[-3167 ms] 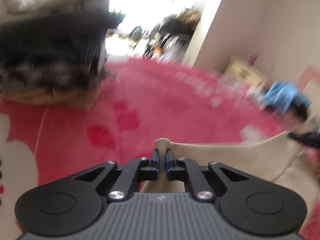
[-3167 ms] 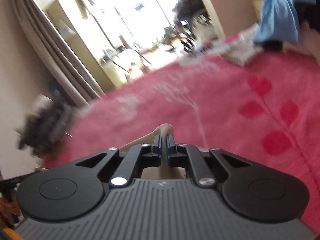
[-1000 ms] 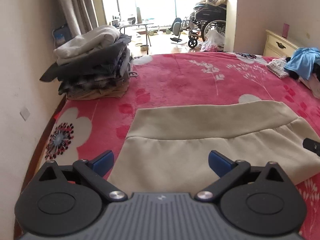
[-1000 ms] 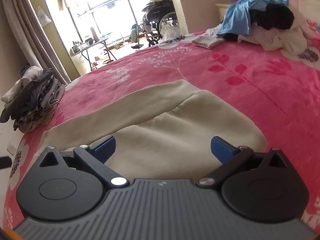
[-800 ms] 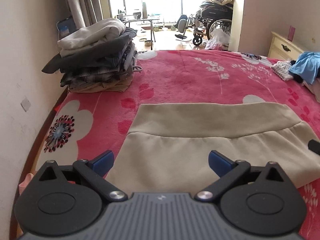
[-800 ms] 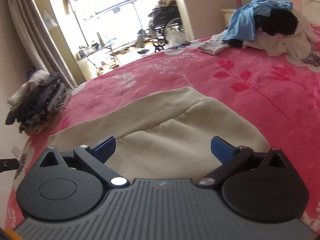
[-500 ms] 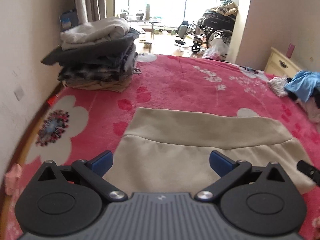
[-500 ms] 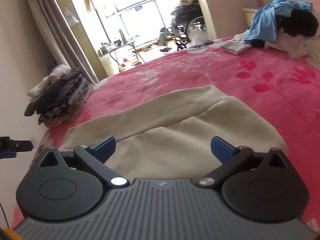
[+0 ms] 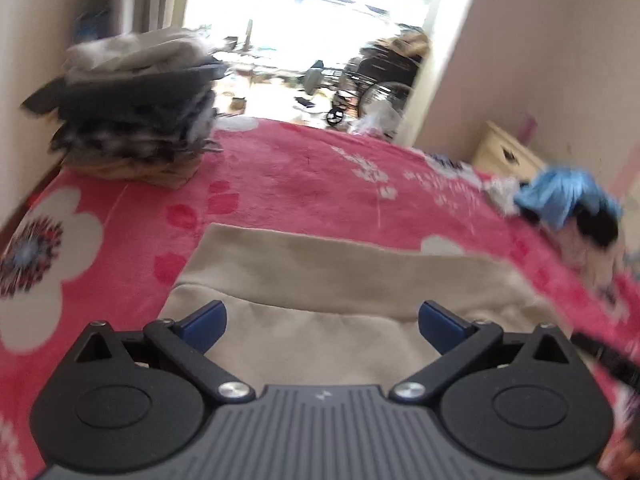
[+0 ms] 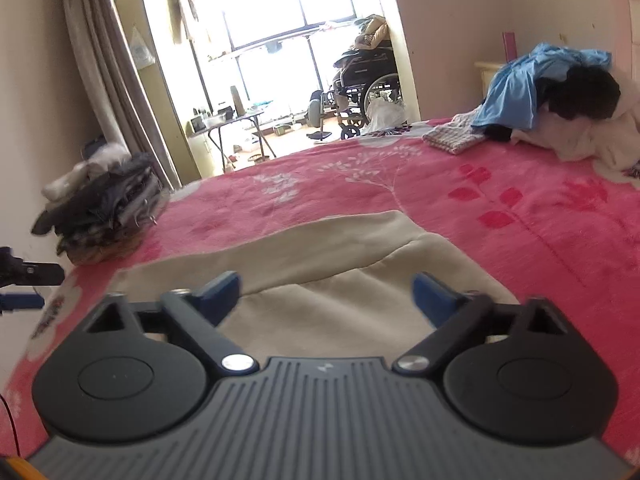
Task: Fold clothes
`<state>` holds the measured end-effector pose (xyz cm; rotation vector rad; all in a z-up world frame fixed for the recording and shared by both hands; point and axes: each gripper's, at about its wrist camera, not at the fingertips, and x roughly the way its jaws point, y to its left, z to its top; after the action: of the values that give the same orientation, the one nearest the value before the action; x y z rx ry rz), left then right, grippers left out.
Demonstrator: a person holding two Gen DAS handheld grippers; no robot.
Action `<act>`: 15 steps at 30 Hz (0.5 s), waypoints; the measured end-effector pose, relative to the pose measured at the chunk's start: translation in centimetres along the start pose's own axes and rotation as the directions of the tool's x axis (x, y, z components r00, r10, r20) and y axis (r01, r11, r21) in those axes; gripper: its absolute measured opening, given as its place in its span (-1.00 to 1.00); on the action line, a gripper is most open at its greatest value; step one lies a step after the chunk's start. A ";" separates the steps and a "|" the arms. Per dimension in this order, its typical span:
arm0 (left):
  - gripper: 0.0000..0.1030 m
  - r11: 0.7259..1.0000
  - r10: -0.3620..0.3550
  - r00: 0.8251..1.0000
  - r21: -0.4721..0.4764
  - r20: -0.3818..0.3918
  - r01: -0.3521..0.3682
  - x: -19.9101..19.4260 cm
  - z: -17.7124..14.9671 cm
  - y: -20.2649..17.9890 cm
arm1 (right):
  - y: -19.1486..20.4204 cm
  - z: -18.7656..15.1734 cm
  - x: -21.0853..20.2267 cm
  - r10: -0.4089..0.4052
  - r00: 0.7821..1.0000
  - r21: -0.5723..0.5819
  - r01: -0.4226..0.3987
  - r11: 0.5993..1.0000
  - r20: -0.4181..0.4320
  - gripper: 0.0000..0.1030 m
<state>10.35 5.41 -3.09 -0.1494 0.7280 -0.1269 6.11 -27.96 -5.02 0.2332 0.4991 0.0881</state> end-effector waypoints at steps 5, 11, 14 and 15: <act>0.17 0.976 0.050 0.999 0.215 -0.006 -0.047 2.3 -3.0 -1.9 | 2.2 -1.0 0.9 -0.009 1.000 -0.147 0.005 0.989 -0.021 -0.13; 0.18 0.971 0.120 0.992 0.216 -0.051 -0.106 5.4 -6.2 -0.2 | 4.3 -4.0 5.0 -0.085 0.982 -0.335 0.023 0.942 -0.170 -0.53; 0.19 0.981 0.111 0.992 0.168 -0.059 -0.100 5.7 -6.4 0.9 | 4.1 -5.1 6.7 -0.117 0.968 -0.378 0.026 0.925 -0.222 -0.54; 0.19 0.979 0.115 0.992 0.173 -0.059 -0.104 5.7 -6.4 0.8 | 4.2 -4.8 6.7 -0.122 0.968 -0.380 0.030 0.924 -0.221 -0.56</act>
<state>10.34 4.70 -11.65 0.0584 0.7885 -0.0886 9.51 -21.98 -11.19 -0.1760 0.7216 0.1345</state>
